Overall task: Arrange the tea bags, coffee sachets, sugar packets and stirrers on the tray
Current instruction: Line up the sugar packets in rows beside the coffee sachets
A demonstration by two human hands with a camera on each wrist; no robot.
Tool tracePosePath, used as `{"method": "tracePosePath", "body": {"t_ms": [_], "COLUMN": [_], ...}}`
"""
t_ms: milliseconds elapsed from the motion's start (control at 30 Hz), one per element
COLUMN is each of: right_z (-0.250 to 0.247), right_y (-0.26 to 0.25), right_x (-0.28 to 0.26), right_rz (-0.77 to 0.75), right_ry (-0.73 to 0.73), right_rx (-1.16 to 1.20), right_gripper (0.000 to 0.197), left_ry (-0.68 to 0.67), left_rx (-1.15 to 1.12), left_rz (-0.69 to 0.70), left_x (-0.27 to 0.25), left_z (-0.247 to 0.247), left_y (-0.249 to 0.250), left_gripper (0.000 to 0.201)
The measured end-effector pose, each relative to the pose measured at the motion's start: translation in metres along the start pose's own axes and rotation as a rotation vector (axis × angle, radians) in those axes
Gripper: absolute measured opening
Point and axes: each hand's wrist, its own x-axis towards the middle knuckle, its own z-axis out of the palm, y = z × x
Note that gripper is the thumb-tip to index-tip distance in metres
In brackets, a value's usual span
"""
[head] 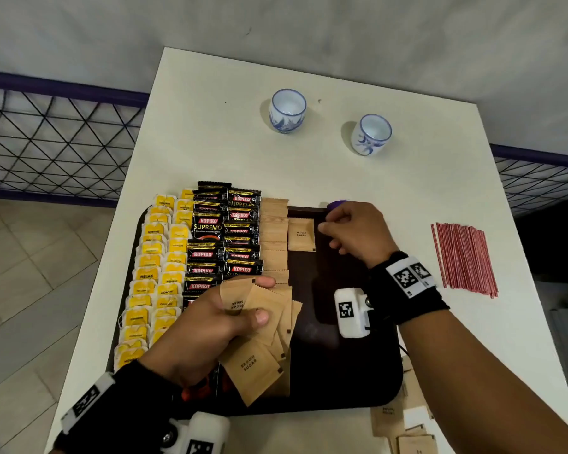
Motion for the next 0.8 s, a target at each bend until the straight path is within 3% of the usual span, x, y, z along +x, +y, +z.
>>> {"method": "tracePosePath", "body": {"t_ms": [133,500,700,800], "right_z": [0.018,0.014,0.011,0.005], "right_y": [-0.003,-0.002,0.001,-0.002], "right_x": [0.000,-0.008,-0.010,-0.009], "right_rz": [-0.141,-0.129,-0.076,-0.004], "right_ry": [-0.093,-0.196,-0.174,-0.137], "right_rx": [-0.222,-0.362,-0.306,-0.162], "right_gripper": [0.022,0.056,0.016,0.013], "left_ry": [-0.016,-0.007,-0.016,-0.012], "left_rx": [0.012,0.006,0.024,0.026], "left_rz": [-0.002,0.027,0.031,0.034], "left_x": [-0.001,-0.004,-0.004,-0.005], "left_z": [0.001,-0.006,-0.006,-0.007], "left_y": [0.000,0.000,0.000,-0.001], "left_gripper": [0.042,0.042,0.042,0.043]}}
